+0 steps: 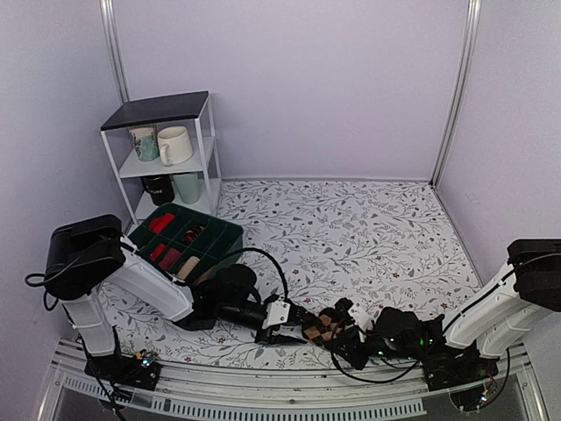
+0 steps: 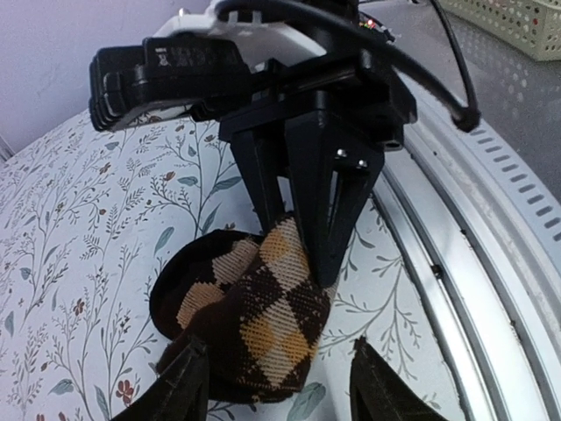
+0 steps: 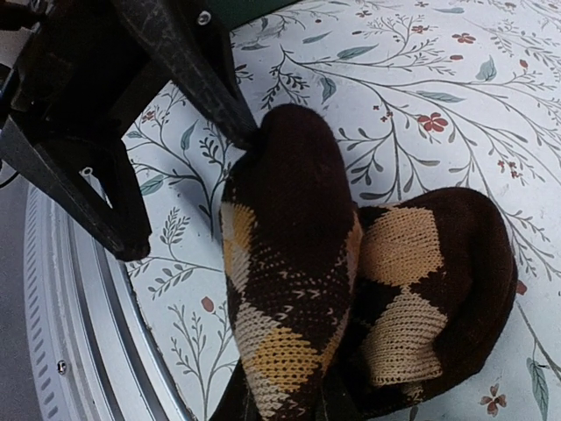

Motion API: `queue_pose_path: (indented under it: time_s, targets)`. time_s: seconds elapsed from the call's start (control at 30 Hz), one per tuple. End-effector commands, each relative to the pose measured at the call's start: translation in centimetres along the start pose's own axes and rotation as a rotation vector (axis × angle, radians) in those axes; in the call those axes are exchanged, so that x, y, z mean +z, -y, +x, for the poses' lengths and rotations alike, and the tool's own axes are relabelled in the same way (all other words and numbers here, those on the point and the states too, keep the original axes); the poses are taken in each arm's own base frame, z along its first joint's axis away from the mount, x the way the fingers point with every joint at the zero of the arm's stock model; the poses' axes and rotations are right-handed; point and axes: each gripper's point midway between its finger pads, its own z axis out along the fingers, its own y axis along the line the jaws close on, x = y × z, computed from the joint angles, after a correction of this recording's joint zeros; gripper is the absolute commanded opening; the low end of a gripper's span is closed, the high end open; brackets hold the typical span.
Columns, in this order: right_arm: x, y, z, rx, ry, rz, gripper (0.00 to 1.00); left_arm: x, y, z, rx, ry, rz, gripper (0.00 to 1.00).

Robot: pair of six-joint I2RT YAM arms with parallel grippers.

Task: Roll the socks
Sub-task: Roll the sock at the center of the board.

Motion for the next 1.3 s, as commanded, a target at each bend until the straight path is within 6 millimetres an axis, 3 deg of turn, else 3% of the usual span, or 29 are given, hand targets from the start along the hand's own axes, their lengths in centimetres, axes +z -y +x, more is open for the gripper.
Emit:
queue_pose_path:
  time_s: [0.0,0.23,0.53,0.6,0.73,0.87,0.97,1.0,1.13,1.27]
  targets:
    - [-0.6,2.6,6.1,-0.009,-0.233,0.072,0.01,1.6,-0.3,0.1,0.023,-0.013,0.004,0.55]
    - [-0.6,2.5,6.2,-0.007,-0.235,0.068,0.01,3.0,0.1,2.4,-0.011,-0.093,0.043,0.55]
    - [-0.7,2.8,6.1,0.008,-0.234,0.074,0.01,3.4,3.5,4.6,-0.07,-0.215,0.159,0.51]
    - [-0.7,2.8,6.0,0.01,-0.231,0.073,0.01,3.7,4.6,6.8,-0.105,-0.286,0.182,0.5]
    - [-0.8,2.8,5.8,0.013,-0.227,0.063,0.01,3.7,5.5,9.0,-0.173,-0.392,0.194,0.45]
    - [-0.8,2.7,5.5,0.019,-0.223,0.053,0.01,3.3,6.7,10.7,-0.225,-0.47,0.218,0.32]
    - [-0.8,2.8,5.5,0.019,-0.222,0.056,0.01,3.1,7.4,11.4,-0.264,-0.505,0.244,0.02]
    - [-0.8,2.9,5.4,0.022,-0.219,0.062,0.02,3.0,7.6,11.5,-0.28,-0.513,0.253,0.0]
    - [-0.8,3.3,4.1,0.016,-0.188,0.095,0.2,2.7,8.5,11.7,-0.354,-0.555,0.291,0.0]
    - [-1.5,3.6,0.8,-0.03,-0.088,0.143,0.38,2.1,9.5,12.7,-0.472,-0.633,0.314,0.0]
